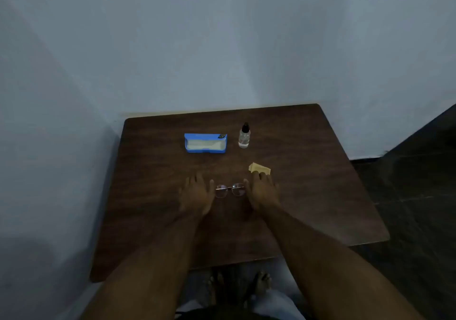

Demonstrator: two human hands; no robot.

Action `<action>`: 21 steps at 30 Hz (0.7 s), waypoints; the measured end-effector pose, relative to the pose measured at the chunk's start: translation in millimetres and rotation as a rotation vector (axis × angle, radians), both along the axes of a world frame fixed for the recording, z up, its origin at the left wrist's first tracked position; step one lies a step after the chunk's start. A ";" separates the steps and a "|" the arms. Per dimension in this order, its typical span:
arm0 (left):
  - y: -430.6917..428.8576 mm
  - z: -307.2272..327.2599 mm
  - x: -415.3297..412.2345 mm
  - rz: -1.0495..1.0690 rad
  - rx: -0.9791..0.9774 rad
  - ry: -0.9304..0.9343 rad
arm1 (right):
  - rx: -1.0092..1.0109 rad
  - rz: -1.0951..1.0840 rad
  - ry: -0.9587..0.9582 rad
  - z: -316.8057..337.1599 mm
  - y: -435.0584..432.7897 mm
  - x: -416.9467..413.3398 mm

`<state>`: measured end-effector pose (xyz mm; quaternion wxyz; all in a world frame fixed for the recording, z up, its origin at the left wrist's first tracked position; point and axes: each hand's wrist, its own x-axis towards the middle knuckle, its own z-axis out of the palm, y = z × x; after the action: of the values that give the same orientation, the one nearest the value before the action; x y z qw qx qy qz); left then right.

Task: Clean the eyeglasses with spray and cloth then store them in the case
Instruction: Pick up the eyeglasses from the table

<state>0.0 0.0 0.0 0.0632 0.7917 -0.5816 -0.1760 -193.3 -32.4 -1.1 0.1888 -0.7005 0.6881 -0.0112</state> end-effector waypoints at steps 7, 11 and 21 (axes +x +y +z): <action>-17.4 -18.7 -12.7 0.231 0.085 0.314 | 0.135 -0.076 -0.253 -11.7 -10.1 10.2; -24.1 -26.9 -15.1 0.388 0.106 0.460 | 0.173 -0.150 -0.357 -15.6 -13.6 12.9; -33.9 -17.4 -19.3 0.554 -0.104 0.791 | 0.010 -0.300 -0.557 -5.3 -25.9 20.5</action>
<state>-19.3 -33.9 -17.4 0.3635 0.7848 -0.2885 -0.4108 -172.9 -58.4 -6.4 0.3698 -0.5604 0.7055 -0.2270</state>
